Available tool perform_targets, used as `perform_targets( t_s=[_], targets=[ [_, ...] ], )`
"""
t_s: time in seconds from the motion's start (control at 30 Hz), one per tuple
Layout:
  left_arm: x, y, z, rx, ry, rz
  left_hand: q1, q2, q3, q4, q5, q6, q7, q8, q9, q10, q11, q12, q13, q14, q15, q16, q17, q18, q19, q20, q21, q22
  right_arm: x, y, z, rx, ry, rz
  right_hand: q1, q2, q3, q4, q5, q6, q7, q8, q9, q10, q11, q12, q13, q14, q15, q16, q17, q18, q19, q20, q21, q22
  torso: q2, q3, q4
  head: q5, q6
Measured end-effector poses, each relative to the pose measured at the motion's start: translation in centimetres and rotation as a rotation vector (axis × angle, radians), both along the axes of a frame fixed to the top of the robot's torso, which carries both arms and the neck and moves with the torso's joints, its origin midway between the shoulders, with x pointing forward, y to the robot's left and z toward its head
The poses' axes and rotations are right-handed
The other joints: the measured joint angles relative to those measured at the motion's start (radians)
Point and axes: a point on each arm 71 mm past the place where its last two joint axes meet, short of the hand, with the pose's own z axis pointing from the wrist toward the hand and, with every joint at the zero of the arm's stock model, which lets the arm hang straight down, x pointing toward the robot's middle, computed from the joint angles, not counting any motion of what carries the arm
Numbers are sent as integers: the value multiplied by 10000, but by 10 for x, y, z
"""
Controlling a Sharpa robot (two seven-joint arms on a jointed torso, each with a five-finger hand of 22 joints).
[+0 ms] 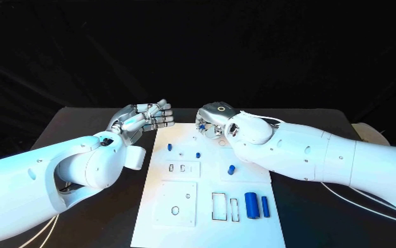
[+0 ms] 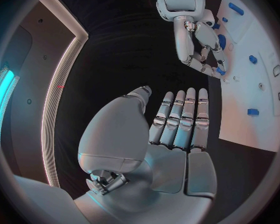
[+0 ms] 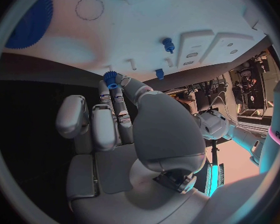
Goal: Assemble the parts on the task board
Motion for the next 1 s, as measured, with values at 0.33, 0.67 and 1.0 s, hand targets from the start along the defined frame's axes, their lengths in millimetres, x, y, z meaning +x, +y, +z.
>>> perform_targets(
  t_s=[0.33, 0.67, 1.0],
  targets=[
    [1, 1, 1, 11, -21, 31, 0, 0, 24, -24, 0, 0, 0, 0, 0, 0, 0, 0, 0, 0, 0, 0, 0, 0, 0, 0, 0, -12, 9, 5, -1, 68, -161, -166, 0, 0, 0, 1, -1, 0, 0, 0, 10, 1, 1, 3, 0, 0, 1, 58, 78, 1, 45, -25, 51, 82, 64, -7, 91, -29, 5],
    [2, 1, 2, 6, -43, 17, 0, 0, 24, -24, 0, 0, 0, 0, 1, 0, 0, 0, 0, 0, 0, 0, 0, -1, 0, 0, 0, -11, 9, 9, -1, 99, -133, -132, 0, 0, -3, 2, 43, 0, 0, 0, 23, 2, 3, -8, 0, 0, 1, 58, 113, 0, 82, 12, 116, 137, 85, -13, 118, -15, -25],
    [4, 3, 2, 20, -62, 56, 0, 0, 24, -24, 0, 0, 0, 0, 1, 0, 0, 0, 0, 0, 0, 0, 1, 0, 0, 0, 0, -10, 10, 9, -1, 28, -36, -151, -1, 1, -5, 3, 46, 0, 0, 0, 37, 11, 12, -55, 1, 0, 2, 58, 112, 0, 81, 12, 116, 176, 104, -11, 125, 9, -51]
  ],
)
